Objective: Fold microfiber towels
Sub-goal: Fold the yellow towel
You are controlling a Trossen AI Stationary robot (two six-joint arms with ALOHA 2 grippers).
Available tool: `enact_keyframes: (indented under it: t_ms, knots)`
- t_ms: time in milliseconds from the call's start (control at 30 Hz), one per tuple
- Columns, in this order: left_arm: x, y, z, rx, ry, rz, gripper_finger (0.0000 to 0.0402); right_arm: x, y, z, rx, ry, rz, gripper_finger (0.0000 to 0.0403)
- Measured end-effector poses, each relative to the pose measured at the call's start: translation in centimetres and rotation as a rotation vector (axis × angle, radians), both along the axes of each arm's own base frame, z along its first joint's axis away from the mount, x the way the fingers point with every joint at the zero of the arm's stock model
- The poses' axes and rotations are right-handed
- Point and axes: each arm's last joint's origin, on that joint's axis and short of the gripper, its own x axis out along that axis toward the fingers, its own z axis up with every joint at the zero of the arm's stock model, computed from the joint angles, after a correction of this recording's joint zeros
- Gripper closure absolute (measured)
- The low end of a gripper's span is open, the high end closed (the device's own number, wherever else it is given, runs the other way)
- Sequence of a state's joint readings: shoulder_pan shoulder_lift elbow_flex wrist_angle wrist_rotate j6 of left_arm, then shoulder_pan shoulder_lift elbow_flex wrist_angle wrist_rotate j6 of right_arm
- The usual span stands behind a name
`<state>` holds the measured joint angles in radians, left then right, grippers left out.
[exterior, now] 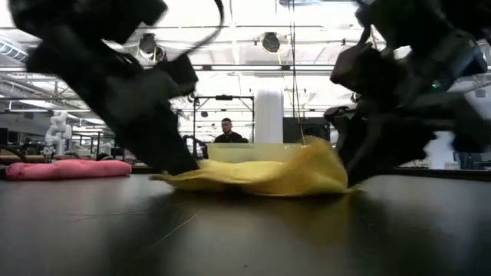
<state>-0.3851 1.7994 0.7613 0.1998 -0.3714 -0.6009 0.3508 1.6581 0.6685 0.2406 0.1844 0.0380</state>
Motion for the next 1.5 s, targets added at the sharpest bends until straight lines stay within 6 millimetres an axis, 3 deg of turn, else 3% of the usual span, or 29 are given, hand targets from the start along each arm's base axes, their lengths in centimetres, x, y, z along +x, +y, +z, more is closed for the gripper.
enact_keyframes:
  t_ms: [167, 267, 367, 567, 700, 933, 1233, 1367, 1500]
  knots:
    - [-0.5, -4.4, 1.6, -0.062, -0.210, -0.087, 0.0293, -0.8, -0.9, 2.5, -0.056, -0.045, -0.087, 0.0277]
    - [-0.9, -5.4, 2.1, 0.014, -0.275, -0.105, 0.0293, -0.9, -0.2, 3.7, 0.009, -0.098, -0.016, 0.0277]
    - [-0.9, -5.3, 2.1, 0.085, -0.277, -0.097, 0.0293, -1.4, 1.1, 3.8, -0.009, -0.093, 0.136, 0.0277]
    - [-0.8, -4.5, 1.7, 0.187, -0.223, -0.128, 0.0293, -1.9, 3.6, 2.0, -0.174, -0.141, 0.385, 0.0277]
    - [-0.4, -3.9, 1.8, 0.241, -0.225, -0.157, 0.0293, -1.2, 4.5, 0.9, -0.307, -0.223, 0.427, 0.0277]
    - [0.4, -3.5, 2.2, 0.256, -0.250, -0.321, 0.0291, -1.1, 4.6, -1.0, -0.403, -0.178, 0.480, 0.0277]
    - [1.0, -3.4, 2.9, 0.271, -0.332, -0.478, 0.0204, -1.8, 5.1, 0.5, -0.447, -0.209, 0.429, 0.0267]
    - [1.1, -3.2, 2.9, 0.264, -0.335, -0.471, 0.0165, -1.9, 5.3, 0.3, -0.417, -0.198, 0.456, 0.0238]
    - [1.2, -3.0, 2.9, 0.265, -0.334, -0.465, 0.0150, -1.6, 5.2, -0.3, -0.441, -0.198, 0.486, 0.0228]
